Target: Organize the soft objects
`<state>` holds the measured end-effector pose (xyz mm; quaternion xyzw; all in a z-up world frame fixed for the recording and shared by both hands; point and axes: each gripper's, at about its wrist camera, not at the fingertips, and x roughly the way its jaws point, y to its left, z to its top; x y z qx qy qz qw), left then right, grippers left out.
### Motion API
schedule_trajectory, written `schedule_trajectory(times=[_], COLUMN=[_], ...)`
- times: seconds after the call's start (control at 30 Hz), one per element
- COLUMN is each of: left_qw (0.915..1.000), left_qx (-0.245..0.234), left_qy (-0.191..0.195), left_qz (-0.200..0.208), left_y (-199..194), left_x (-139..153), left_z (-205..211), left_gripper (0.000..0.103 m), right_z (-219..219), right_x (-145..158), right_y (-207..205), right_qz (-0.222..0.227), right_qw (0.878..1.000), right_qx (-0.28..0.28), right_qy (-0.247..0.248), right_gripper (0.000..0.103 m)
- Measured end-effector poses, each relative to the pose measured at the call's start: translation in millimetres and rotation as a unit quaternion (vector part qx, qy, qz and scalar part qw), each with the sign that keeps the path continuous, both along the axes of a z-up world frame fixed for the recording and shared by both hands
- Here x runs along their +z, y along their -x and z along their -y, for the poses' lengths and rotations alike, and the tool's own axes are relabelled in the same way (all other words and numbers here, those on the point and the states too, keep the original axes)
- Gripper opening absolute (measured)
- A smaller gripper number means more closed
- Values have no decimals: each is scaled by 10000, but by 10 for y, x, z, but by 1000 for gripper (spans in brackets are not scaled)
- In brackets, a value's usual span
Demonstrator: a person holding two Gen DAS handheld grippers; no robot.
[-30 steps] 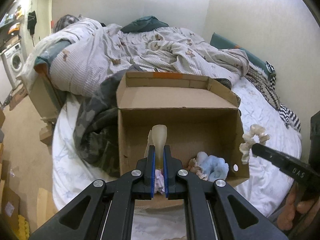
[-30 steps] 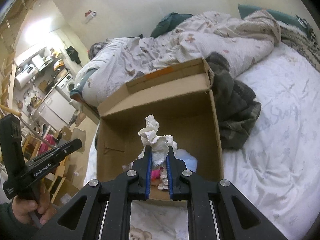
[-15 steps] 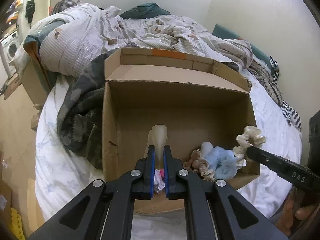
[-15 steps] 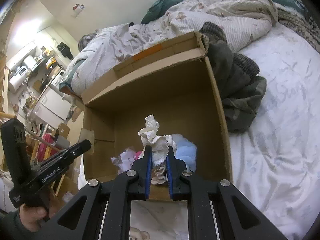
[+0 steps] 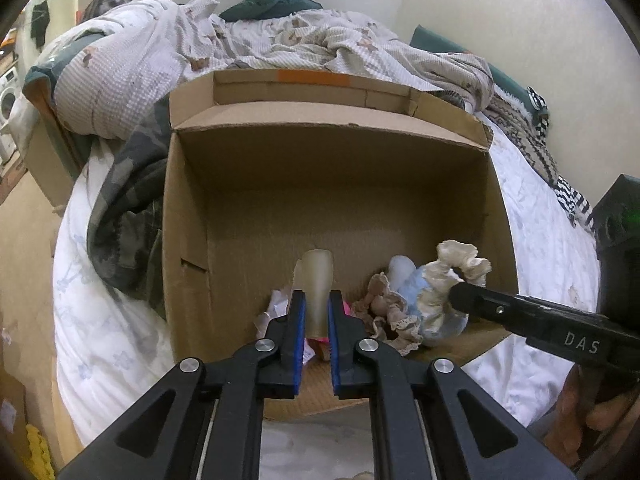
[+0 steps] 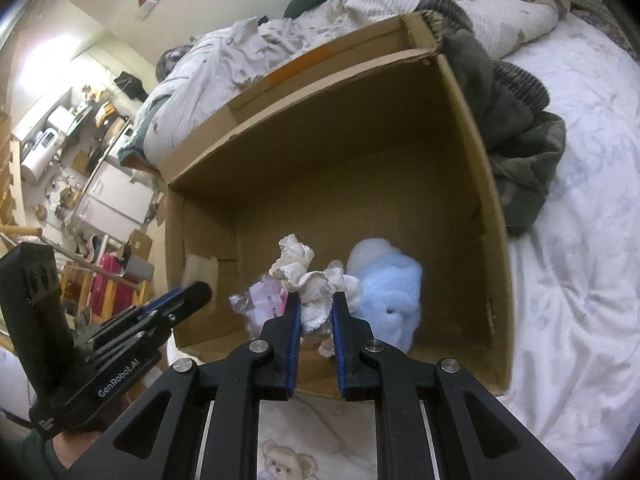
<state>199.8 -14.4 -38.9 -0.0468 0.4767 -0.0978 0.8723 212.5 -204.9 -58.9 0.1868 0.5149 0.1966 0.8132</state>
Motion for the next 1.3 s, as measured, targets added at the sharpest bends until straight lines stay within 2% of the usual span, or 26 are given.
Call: schedule_trajectory(times=[0.07, 0.13, 0.17, 0.23, 0.27, 0.3, 0.37, 0.43, 0.5, 0.63, 0.7, 0.83, 0.87, 0.9, 0.97, 1.03, 1.1, 1.3], left_qw=[10000, 9998, 9997, 9995, 9995, 9995, 9996, 9995, 9992, 9955, 9943, 9931, 9929, 9926, 9916, 9919, 9926, 9904], left_qx=[-10, -25, -25, -8, 2, 12, 103, 121, 159, 477, 599, 773, 803, 828, 872, 834, 787, 917], left_qy=[34, 23, 10, -13, -19, -43, -199, -266, -364, -813, -838, -767, -757, -756, -796, -728, -594, -559], left_qz=[-90, -192, -240, -322, -328, -318, -176, -83, -53, 139, 262, 442, 454, 460, 523, 622, 704, 867], left_y=[8, 9, 6, 8, 10, 8, 29, 48, 56, 105, 141, 254, 278, 300, 369, 456, 553, 850], left_x=[-27, -56, -67, -92, -92, -84, -44, -15, 8, 102, 166, 288, 307, 324, 381, 449, 523, 649], left_z=[15, 28, 32, 42, 47, 52, 60, 59, 49, -15, -62, -170, -184, -200, -225, -248, -279, -341], left_gripper=[15, 21, 26, 34, 43, 56, 66, 67, 67, 67, 67, 67, 70, 79, 89, 90, 96, 102], right_z=[1, 19, 25, 36, 42, 45, 40, 31, 38, 45, 47, 87, 86, 98, 119, 134, 145, 135], right_x=[-9, -33, -39, -46, -38, -17, 46, 96, 128, 234, 314, 406, 415, 427, 468, 534, 570, 686], right_y=[0, -17, -21, -33, -28, -20, 2, 5, 7, 65, 113, 210, 242, 275, 349, 422, 511, 784], right_qz=[-12, -99, -133, -181, -156, -96, 107, 227, 270, 557, 748, 890, 885, 867, 871, 901, 897, 978], right_qw=[10000, 9999, 9997, 9996, 9996, 9996, 9996, 9996, 9991, 9927, 9875, 9836, 9833, 9837, 9840, 9839, 9848, 9852], right_qx=[-15, -41, -53, -98, -125, -155, -175, -152, -250, -561, -685, -748, -740, -706, -697, -726, -761, -777], right_qy=[1, -127, -175, -214, -210, -222, -172, -47, 188, 910, 1203, 1378, 1409, 1411, 1391, 1359, 1281, 1176], right_gripper=[16, 21, 27, 45, 71, 79, 79, 82, 91, 91, 91, 91, 91, 91, 91, 91, 91, 91])
